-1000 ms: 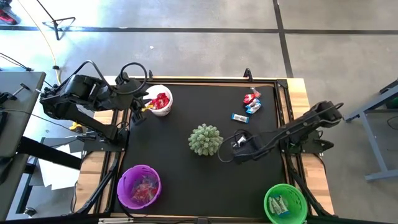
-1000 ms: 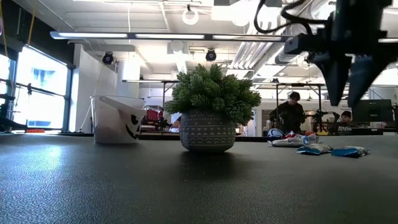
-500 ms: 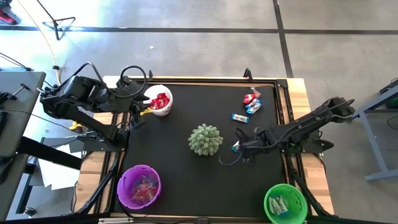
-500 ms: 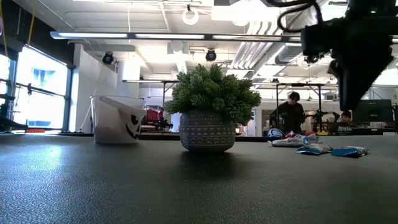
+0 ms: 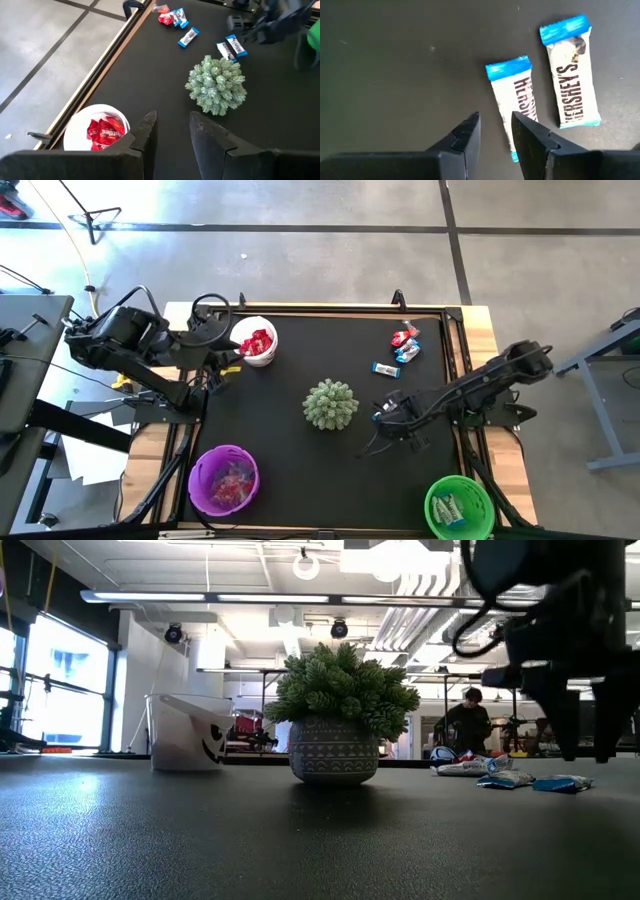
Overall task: Organize candy in baskets
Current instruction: Put the white chocolate bar into the green bucket
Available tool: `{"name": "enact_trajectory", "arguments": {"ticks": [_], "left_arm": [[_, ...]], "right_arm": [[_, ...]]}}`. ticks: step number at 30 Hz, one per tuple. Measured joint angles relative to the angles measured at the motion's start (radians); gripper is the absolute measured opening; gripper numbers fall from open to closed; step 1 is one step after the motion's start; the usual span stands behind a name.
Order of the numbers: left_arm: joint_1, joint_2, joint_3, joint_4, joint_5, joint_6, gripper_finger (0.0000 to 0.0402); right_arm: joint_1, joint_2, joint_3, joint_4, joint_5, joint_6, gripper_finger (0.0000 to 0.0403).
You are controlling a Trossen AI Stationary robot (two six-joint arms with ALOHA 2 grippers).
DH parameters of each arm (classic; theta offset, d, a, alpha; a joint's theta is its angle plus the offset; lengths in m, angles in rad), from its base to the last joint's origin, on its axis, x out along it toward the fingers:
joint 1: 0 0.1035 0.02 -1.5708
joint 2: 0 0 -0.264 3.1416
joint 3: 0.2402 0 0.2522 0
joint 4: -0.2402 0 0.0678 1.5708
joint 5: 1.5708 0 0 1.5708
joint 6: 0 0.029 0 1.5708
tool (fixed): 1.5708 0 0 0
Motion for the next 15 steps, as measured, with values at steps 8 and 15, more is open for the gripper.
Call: {"name": "enact_trajectory", "arguments": {"ticks": [8,15], "left_arm": [[-0.015,0.0,0.0,0.002,-0.004,-0.005,0.0101],[-0.015,0.0,0.0,0.002,-0.005,-0.016,0.0101]], "right_arm": [[-0.069,0.079,0.0,0.017,0.054,-0.022,0.0105],[-0.102,0.114,0.003,0.027,-0.012,-0.022,0.0105]]}}
